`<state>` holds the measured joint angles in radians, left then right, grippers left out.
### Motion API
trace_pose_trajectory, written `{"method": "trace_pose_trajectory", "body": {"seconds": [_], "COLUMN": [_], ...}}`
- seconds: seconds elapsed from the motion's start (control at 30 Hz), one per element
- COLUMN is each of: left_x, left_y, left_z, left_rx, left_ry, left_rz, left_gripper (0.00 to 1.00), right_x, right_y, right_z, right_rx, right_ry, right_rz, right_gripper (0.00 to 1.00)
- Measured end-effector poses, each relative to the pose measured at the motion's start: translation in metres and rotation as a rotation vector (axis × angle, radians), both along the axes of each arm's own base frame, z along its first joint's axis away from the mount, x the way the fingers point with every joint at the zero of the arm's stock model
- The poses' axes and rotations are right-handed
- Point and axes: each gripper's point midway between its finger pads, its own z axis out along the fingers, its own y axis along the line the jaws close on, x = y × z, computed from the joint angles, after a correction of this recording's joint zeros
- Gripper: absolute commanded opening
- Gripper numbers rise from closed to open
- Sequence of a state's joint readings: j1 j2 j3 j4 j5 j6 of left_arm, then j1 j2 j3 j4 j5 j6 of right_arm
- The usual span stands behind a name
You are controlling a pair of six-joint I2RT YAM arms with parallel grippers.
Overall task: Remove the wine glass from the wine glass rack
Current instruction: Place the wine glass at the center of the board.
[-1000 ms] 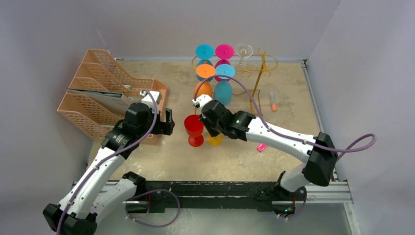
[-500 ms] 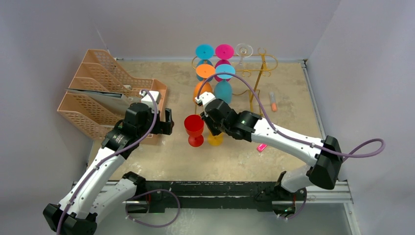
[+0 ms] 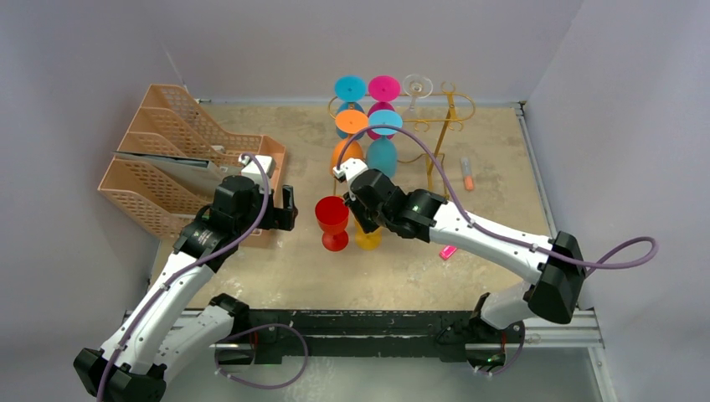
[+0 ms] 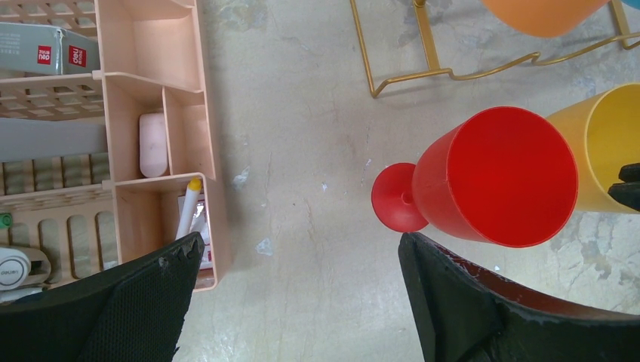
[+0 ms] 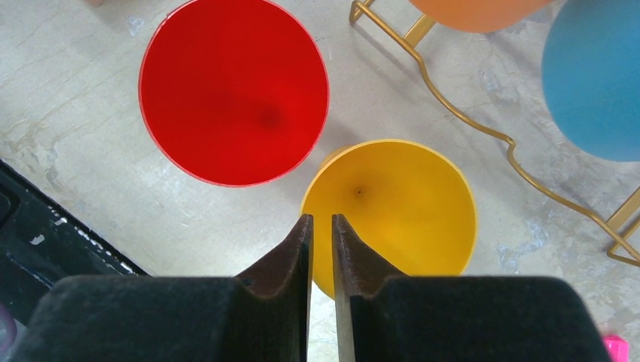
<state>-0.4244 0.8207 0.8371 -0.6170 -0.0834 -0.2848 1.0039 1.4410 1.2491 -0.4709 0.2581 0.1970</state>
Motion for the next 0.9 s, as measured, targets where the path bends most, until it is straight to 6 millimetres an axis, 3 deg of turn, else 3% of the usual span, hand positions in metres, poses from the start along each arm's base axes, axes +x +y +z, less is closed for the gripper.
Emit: {"method": "trace_pose_trajectory", "body": {"seconds": [0.17, 0.4, 0.67, 0.9], "left_x": [0.0, 0.0, 0.0, 0.0], "left_y": [0.0, 0.001, 0.001, 0.001], "left_z": [0.0, 0.0, 0.0, 0.0], "left_rx": [0.001, 0.002, 0.002, 0.002], "left_ry": [0.0, 0.001, 0.001, -0.001], "left_rz": [0.0, 0.002, 0.002, 0.003], "left_gripper": [1.0, 1.0, 1.0, 1.0], "right_x": [-0.002, -0.002, -0.003, -0.008], "right_y": [0.002, 0.003, -0.005, -0.028], "right_z": [-0.008, -0.003, 0.028, 0.089], "right_rx": [-0.012, -0.007, 0.056, 0.211], "right_ry": [0.022, 0.019, -0.036, -0.14], "right_rz": [0.012, 0.011, -0.002, -0.069], "right_gripper": [0.16, 0.18, 0.22, 0.56]}}
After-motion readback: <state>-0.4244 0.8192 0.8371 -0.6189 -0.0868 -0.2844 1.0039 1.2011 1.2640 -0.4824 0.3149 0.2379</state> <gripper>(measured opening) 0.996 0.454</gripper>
